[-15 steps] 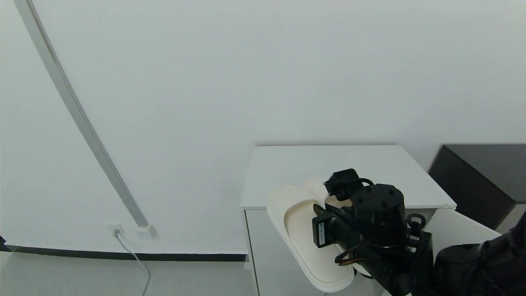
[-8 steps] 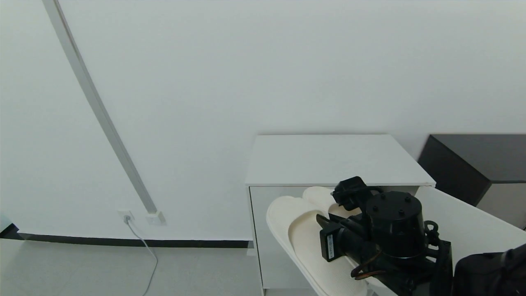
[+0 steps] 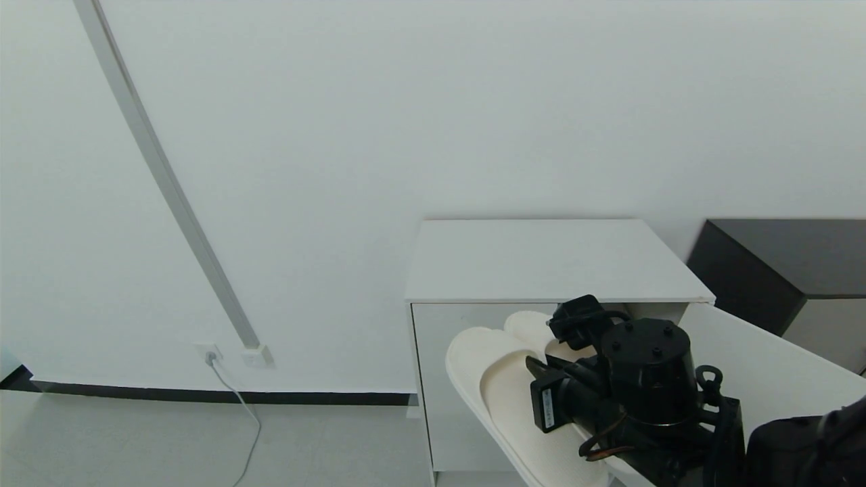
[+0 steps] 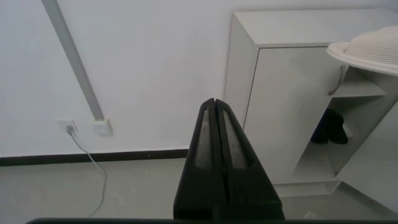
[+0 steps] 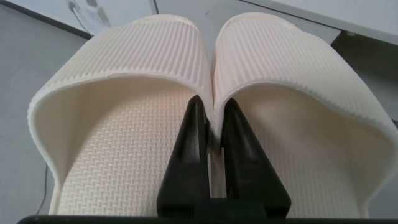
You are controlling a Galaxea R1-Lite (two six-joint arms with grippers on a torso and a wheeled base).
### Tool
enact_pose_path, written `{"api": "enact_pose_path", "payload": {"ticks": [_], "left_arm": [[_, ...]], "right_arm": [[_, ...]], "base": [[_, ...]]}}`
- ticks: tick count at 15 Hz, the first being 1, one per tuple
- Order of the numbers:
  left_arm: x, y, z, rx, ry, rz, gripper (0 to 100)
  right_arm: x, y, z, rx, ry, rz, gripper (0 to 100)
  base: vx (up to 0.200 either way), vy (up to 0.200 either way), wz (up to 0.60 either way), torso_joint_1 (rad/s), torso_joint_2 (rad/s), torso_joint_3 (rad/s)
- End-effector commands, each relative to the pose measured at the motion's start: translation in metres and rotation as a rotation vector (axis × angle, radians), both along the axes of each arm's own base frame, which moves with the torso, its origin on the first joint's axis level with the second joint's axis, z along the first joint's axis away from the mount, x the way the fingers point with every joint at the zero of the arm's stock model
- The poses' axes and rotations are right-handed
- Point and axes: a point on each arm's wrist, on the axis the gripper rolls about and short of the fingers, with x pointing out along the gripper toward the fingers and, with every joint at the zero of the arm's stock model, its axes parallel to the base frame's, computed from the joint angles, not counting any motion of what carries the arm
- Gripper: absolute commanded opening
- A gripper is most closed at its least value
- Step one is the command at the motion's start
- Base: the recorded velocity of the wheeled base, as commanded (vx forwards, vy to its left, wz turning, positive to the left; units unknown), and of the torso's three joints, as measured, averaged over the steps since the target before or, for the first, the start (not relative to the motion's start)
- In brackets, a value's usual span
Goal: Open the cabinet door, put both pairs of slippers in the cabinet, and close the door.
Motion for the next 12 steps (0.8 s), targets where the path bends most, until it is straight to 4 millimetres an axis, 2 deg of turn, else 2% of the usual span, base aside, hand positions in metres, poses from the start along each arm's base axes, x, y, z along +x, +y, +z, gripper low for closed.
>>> {"api": "enact_pose_path", "payload": {"ticks": [1, 3, 12], "left_arm": [[0.0001, 0.0000, 0.0000, 0.000, 0.001, 0.000, 0], [0.0001, 0.0000, 0.0000, 0.000, 0.001, 0.000, 0], [0.0001, 0.0000, 0.0000, -0.002, 0.001, 0.000, 0]], "right_arm": [[0.0010, 0.0015, -0.0026, -0.006, 0.004, 0.000, 0], [0.0012, 0.0016, -0.0024, -0.006, 0.004, 0.000, 0], [0.0012, 0.0016, -0.0039, 0.001, -0.004, 0.000, 0]], "base": [[0.000, 0.000, 0.00, 0.000, 0.00, 0.000], [0.000, 0.000, 0.00, 0.000, 0.00, 0.000], [0.000, -0.200, 0.00, 0.005, 0.00, 0.004]]}}
